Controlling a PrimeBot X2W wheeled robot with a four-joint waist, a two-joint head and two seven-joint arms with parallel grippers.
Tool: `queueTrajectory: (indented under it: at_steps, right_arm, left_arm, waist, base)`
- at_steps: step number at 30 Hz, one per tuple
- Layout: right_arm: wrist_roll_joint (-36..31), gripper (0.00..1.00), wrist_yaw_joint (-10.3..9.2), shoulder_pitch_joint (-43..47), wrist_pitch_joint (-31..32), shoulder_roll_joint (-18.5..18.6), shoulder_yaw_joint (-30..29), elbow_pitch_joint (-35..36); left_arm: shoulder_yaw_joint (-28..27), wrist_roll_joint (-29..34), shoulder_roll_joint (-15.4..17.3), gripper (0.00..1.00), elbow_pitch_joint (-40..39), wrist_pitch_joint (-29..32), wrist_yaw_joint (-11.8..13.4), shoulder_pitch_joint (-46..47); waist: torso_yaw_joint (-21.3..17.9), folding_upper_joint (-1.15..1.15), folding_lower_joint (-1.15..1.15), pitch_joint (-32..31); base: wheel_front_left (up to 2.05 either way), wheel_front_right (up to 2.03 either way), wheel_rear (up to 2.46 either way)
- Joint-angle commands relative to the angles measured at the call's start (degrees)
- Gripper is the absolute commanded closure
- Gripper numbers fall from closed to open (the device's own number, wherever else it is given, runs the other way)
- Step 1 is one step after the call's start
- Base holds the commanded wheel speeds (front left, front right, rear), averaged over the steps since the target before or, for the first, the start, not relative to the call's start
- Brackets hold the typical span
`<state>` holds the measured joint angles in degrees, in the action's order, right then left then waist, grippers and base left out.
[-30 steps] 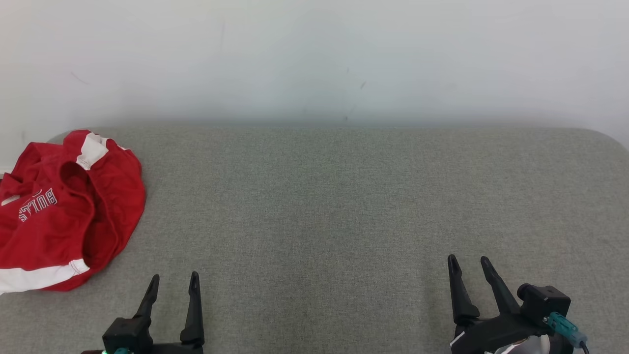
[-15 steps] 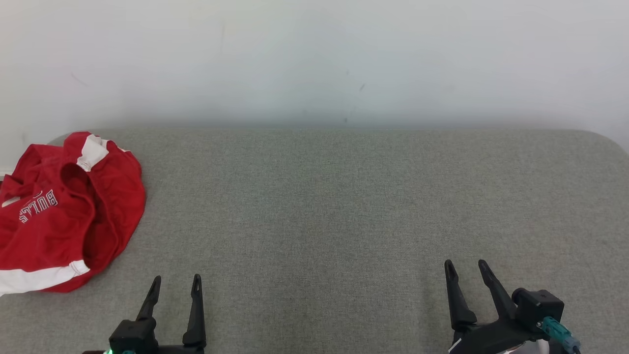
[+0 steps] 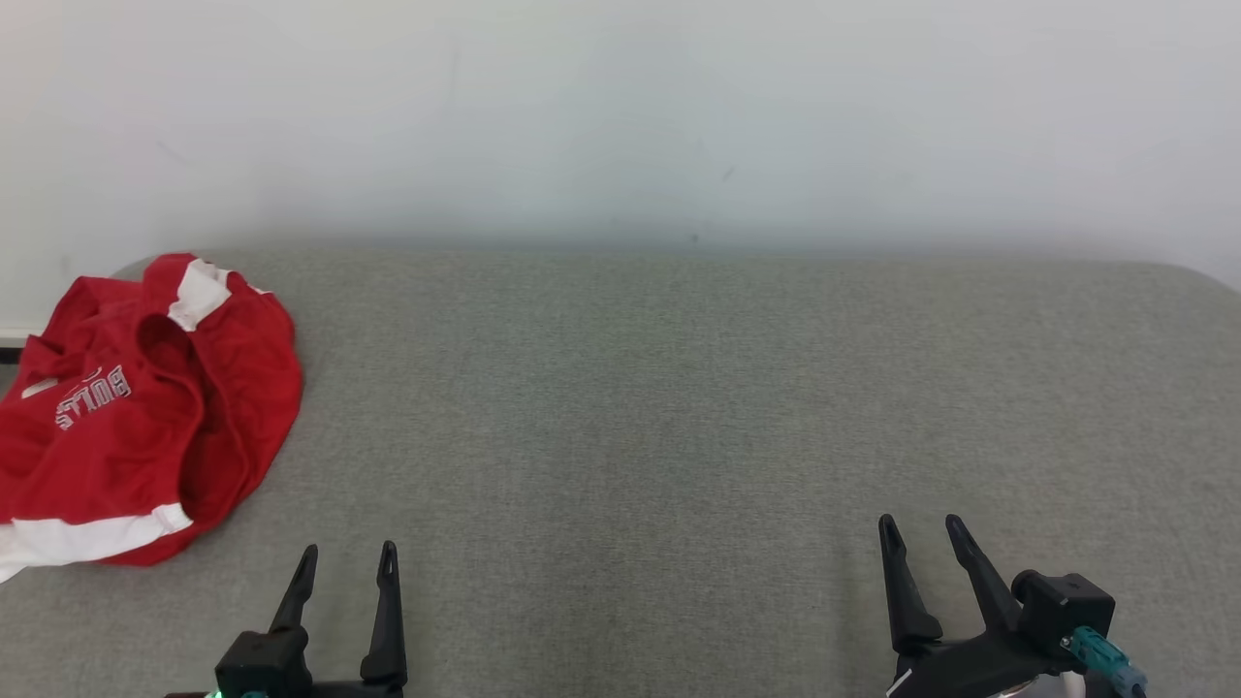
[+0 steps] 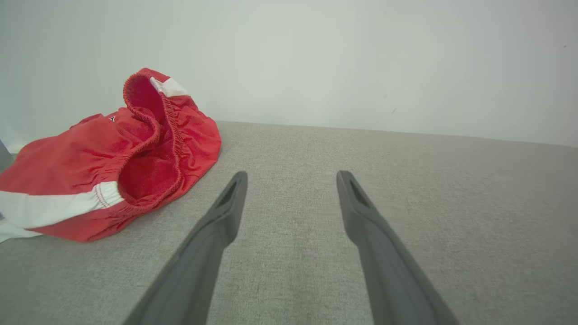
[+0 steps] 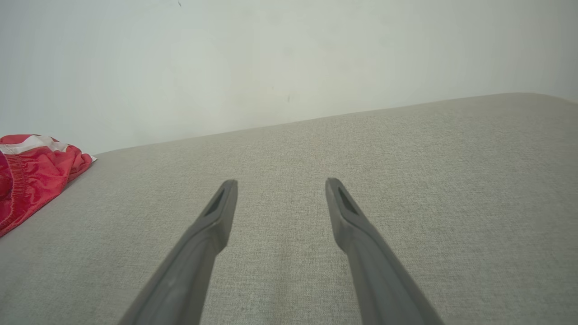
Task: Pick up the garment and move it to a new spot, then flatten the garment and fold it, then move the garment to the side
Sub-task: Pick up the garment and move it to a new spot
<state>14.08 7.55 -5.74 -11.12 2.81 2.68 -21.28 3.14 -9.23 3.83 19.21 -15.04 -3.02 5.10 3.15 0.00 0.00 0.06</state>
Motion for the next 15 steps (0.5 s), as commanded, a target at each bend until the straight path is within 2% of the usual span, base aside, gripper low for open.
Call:
queueTrajectory:
  at_steps: [1, 5, 15]
  right_arm:
    - [0.07, 0.00, -0.12, 0.66, 0.02, 0.15, 0.14, 0.30]
    - [0.29, 0.00, -0.12, 0.79, 0.04, 0.14, 0.19, 0.44]
    - [1.30, 0.00, -0.12, 1.10, -0.57, 0.14, 0.46, 0.01]
  left_arm:
    - [-0.18, 0.24, -0.22, 0.00, -0.10, -0.17, 0.18, 0.70]
    - [-0.21, 0.49, -0.20, 0.00, 0.06, -0.17, 0.26, 0.64]
    - [-0.80, 0.88, 0.47, 0.00, 0.63, -0.17, 0.52, -0.08]
  waist:
    - [1.66, 0.00, 0.00, 0.11]
    - [4.11, 0.00, 0.00, 0.16]
    - [15.17, 0.00, 0.00, 0.18]
  base:
    - [0.00, 0.00, 0.00]
    - [0.00, 0.00, 0.00]
    - [0.00, 0.00, 0.00]
